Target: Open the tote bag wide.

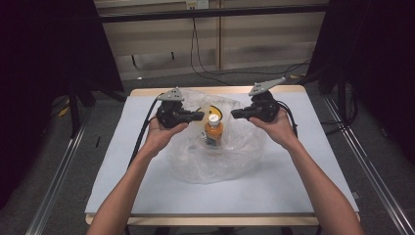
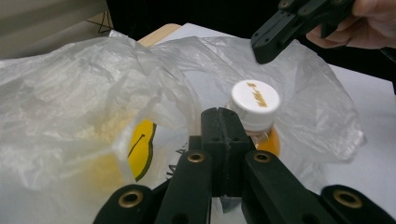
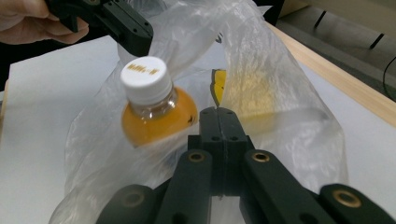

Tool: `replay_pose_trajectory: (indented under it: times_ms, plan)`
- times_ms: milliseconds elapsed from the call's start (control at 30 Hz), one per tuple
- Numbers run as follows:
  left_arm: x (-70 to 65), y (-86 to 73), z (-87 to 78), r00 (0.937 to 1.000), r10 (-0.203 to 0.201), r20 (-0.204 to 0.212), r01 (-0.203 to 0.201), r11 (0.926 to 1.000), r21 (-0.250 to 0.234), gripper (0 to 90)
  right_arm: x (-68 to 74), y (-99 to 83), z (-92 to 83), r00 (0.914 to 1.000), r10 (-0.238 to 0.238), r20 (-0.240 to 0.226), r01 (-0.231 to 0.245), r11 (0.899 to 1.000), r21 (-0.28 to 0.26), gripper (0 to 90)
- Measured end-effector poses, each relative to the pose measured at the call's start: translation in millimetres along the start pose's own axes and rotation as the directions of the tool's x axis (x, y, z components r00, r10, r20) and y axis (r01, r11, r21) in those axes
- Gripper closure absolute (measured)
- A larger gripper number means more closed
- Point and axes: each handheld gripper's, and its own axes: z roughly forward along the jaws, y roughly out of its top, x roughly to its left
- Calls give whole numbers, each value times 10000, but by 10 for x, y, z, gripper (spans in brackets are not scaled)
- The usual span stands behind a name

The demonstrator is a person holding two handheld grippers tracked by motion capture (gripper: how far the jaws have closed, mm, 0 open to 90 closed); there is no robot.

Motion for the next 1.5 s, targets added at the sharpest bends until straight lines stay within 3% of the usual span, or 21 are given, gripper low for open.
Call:
replay_pose_trajectory:
  times_ms: [333,400,500,533,567,600,633,667,733,767,833,867,900,933,967,1000,1100,1167,1233,1267,1500]
  plan:
    - [88,-81,296,9993,111,-367,-70,9939,1098,900,-16,172,397,9979,-90,-636,94,9999,56,900]
    - [154,-194,435,9986,36,-527,61,9829,1840,900,-59,47,592,9991,-78,-415,119,9950,993,900]
    - [190,-289,526,9989,-163,-430,246,9794,2004,900,-130,-124,681,9991,269,-320,-217,9877,1551,900]
    - [202,-362,575,9990,-257,-372,332,9751,2193,900,-149,-208,704,9990,333,-290,-276,9836,1784,900]
    - [223,-454,634,9986,262,-449,-113,9525,3045,900,-160,-279,719,9987,389,-330,-315,9790,2015,900]
    - [223,-454,634,9986,262,-449,-113,9525,3045,900,-166,-330,731,9989,379,-279,-306,9733,2275,900]
    - [236,-567,703,9982,196,-571,11,9394,3429,900,-178,-417,757,9994,319,-119,-277,9651,2604,900]
    - [234,-603,723,9975,27,-705,212,9417,3358,900,-187,-480,766,9992,396,-99,-352,9587,2824,900]
    - [248,-668,755,9965,87,-828,221,9309,3645,900,-209,-588,776,9990,444,-18,-417,9497,3104,900]
    - [254,-698,764,9958,275,-878,96,9177,3972,900,-210,-625,775,9988,487,45,-476,9458,3213,900]
    - [262,-748,754,9948,286,-976,154,9062,4226,900,-220,-740,767,9982,591,110,-593,9374,3433,900]
    - [262,-748,754,9948,286,-976,154,9062,4226,900,-220,-740,767,9982,591,110,-593,9374,3433,900]
    - [285,-772,710,9931,596,-1012,-80,8940,4479,900,-223,-774,764,9985,525,162,-548,9329,3560,900]
    - [277,-793,695,9927,418,-1130,113,9017,4322,900,-234,-834,747,9984,524,222,-568,9280,3681,900]
    - [300,-818,616,9928,668,-998,-135,8881,4594,900,-248,-875,695,9980,611,189,-638,9320,3568,900]
    - [284,-840,587,9924,524,-1114,38,8916,4527,900,-253,-896,667,9981,592,193,-622,9327,3551,900]
    - [278,-884,462,9901,745,-1192,-74,8745,4849,900,-265,-959,579,9989,444,180,-479,9357,3496,900]
    - [296,-931,348,9875,950,-1255,-182,8610,5083,900,-268,-994,495,9992,261,316,-358,9304,3647,900]
    - [304,-964,270,9873,942,-1279,-146,8558,5171,900,-266,-1015,426,9987,147,488,-324,9223,3851,900]
    - [299,-982,219,9856,1069,-1314,-201,8438,5363,900,-267,-1022,401,9986,149,509,-338,9185,3941,900]
    - [308,-1070,44,9851,1129,-1294,-236,8353,5493,900,-338,-1113,199,9957,-487,783,91,8970,4419,900]
